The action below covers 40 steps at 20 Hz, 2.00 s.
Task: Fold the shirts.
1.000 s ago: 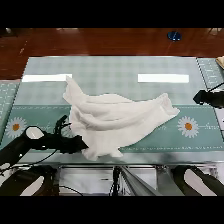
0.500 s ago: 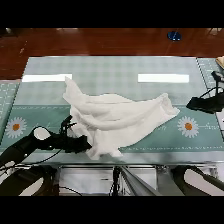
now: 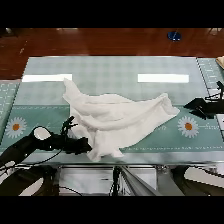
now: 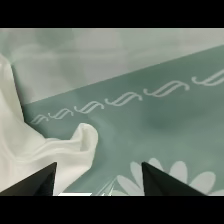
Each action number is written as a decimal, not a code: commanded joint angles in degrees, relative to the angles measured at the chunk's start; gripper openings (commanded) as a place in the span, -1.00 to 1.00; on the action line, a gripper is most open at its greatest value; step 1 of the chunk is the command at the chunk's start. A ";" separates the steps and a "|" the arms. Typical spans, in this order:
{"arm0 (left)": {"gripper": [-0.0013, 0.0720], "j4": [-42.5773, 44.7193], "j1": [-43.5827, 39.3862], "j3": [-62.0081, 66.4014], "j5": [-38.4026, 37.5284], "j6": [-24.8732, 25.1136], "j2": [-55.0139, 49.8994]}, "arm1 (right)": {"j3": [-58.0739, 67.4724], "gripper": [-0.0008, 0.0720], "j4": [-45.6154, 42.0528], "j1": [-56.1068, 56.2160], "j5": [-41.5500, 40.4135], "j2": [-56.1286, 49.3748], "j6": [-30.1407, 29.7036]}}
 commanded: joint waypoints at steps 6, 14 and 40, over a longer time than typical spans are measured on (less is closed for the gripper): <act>-0.89 -0.02 0.02 0.04 -0.07 0.15 -0.02 | -0.04 0.68 6.21 2.12 3.02 -8.35 -3.74; -0.90 -0.07 0.04 6.14 -0.37 3.28 1.18 | 1.09 -0.90 12.63 14.82 2.67 -8.63 -5.97; -0.90 26.53 34.60 94.86 -34.67 -8.28 30.10 | 59.71 -0.91 -14.08 10.32 32.06 47.58 24.61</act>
